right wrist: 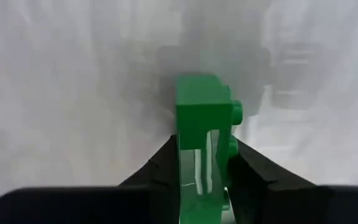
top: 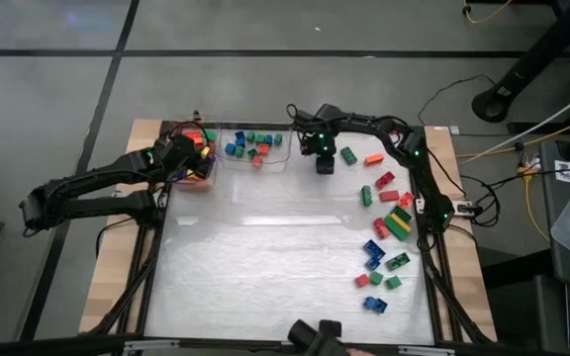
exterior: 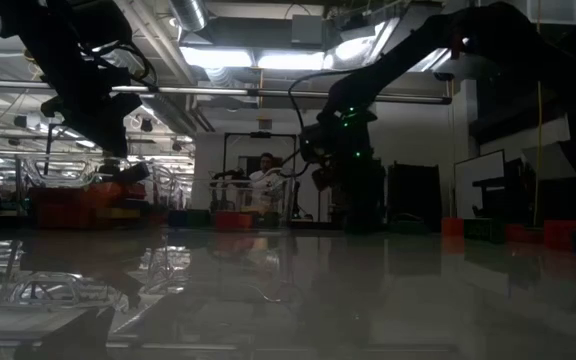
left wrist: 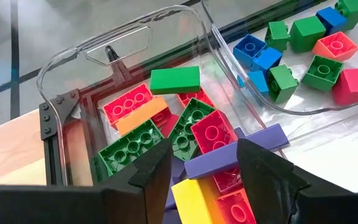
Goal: Sort blocks by size
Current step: Put the large green game piece into the left transparent bin
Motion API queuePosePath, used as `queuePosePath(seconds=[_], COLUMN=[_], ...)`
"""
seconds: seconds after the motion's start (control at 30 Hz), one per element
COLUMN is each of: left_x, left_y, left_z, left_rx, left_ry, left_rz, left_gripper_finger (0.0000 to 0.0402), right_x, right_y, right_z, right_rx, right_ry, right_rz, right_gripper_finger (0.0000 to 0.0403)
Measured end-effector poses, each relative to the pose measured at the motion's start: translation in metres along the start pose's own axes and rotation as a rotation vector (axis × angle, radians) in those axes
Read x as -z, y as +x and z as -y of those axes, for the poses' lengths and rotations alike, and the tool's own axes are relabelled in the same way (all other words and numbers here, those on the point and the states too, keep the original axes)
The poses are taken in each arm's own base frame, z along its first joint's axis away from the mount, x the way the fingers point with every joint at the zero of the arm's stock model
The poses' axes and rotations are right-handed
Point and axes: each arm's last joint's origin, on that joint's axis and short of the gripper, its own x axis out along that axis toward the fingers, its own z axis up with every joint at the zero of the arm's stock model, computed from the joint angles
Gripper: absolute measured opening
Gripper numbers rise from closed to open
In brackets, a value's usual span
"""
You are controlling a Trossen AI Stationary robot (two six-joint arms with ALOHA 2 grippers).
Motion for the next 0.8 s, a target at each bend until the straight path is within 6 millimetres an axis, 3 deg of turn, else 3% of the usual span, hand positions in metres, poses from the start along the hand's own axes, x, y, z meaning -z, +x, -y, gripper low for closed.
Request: queuePosePath(seconds=[0.17,0.33,0.53,0.8], left_x=[0.000,0.000,0.002,0.007], left_y=[0.000,-0.001,-0.007,-0.018], left_z=[0.001,0.005,0.014,0.031], left_rx=[0.044,0.120,0.188,0.428], left_ry=[0.005,0.055,0.127,0.237], left_rz=[-0.011,-0.024,0.001,-0.013], left_gripper_finger=[0.0169,0.0169,0.0169,0.0169], right_x=[0.000,-0.009,-0.027,-0.050], right_y=[0.000,0.002,0.007,0.019], right_z=[-0.019,-0.054,-0.112,-0.199], right_rx=[-0.137,-0.266,-0.284,-0.191], right_ry=[0.107,0.082,-0.057,-0.316], right_rz=[-0.038,-0.076,-0.109,-0.048], right_gripper_finger=[0.0089,0.0089,0.0100,0.0096])
